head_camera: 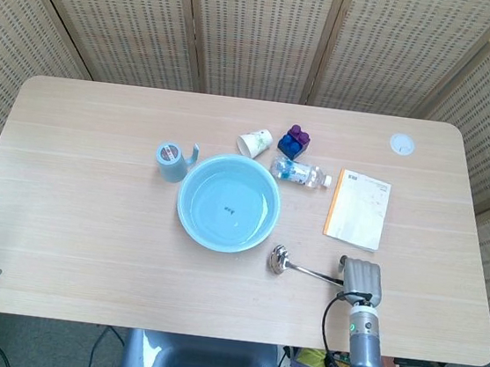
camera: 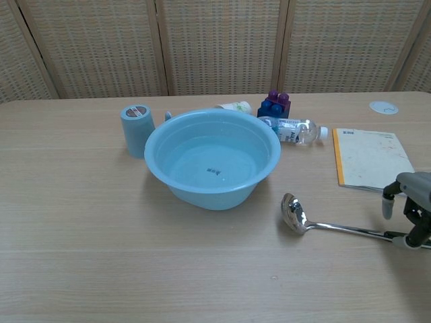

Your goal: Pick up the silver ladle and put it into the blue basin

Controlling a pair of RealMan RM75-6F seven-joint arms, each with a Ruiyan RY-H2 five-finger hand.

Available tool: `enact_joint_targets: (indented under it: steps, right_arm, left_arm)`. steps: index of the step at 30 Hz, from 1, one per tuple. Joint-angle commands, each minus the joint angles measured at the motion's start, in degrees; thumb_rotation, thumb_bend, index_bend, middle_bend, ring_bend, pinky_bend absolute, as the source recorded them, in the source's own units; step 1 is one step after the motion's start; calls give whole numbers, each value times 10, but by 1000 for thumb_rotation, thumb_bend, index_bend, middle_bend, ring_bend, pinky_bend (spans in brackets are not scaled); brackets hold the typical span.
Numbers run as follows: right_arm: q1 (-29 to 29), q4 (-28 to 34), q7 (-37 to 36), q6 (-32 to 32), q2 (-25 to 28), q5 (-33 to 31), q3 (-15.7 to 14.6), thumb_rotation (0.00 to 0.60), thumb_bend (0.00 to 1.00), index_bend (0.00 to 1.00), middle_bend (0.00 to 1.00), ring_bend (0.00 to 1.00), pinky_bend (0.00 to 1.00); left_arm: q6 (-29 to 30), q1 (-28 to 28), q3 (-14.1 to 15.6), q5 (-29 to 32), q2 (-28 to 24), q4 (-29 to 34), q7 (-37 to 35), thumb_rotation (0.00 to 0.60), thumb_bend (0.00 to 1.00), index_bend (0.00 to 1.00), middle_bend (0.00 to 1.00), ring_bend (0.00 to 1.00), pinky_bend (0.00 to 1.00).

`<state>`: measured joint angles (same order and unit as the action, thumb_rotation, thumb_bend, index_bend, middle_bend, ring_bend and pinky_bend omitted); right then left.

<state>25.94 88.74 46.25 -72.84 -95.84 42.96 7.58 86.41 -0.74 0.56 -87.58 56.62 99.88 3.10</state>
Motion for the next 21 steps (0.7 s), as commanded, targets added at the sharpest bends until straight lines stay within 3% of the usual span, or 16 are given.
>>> enact_joint_targets:
  steps: [1,21]
  right_arm:
    - [0,-5,-1,3,-3,-2,-2,600,279,454,893,977,1000]
    - [-5,-69,-26,16,-31,14,-12,600,293,479,893,977,1000]
  left_arm:
    - [0,0,0,0,0,0,0,600,0,0,0,0,0]
    - [0,0,-1,3,0,-1,-4,600,0,0,0,0,0]
